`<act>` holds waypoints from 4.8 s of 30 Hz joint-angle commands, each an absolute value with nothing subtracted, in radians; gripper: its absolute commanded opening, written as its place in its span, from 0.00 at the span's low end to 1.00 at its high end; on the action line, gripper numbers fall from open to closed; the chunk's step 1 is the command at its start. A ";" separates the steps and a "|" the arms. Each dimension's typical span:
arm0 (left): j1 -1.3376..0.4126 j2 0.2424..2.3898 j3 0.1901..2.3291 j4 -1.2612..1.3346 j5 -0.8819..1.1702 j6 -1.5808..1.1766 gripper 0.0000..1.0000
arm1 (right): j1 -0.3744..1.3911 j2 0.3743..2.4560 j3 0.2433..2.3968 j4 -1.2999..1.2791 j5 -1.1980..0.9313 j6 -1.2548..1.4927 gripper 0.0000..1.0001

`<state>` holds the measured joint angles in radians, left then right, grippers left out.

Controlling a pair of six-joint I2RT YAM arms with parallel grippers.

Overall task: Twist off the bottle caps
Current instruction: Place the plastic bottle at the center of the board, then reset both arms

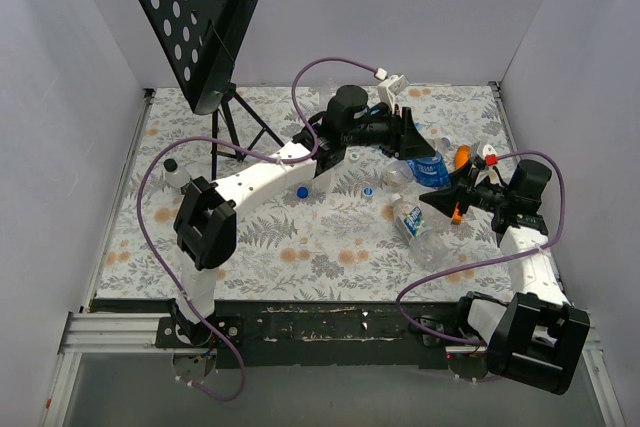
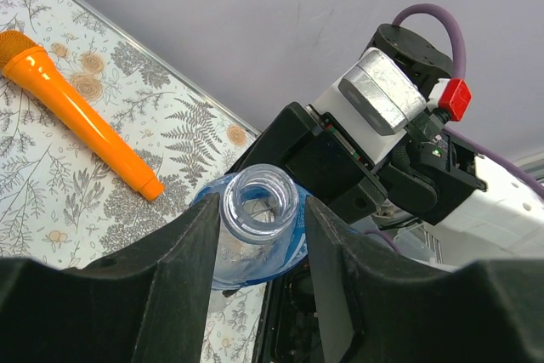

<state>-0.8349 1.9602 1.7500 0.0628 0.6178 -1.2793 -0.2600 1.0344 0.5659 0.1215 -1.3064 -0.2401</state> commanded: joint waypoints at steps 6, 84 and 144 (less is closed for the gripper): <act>-0.853 1.980 1.827 0.051 0.621 -1.259 0.41 | -0.249 1.032 0.561 0.152 -1.319 -0.247 0.17; -0.778 1.933 1.655 -0.074 -0.063 -0.807 0.20 | -0.255 1.009 0.572 0.103 -1.301 -0.290 0.88; -0.778 1.413 1.566 -0.233 0.202 -0.979 0.98 | -0.351 0.930 0.693 -0.171 -1.229 -0.497 0.89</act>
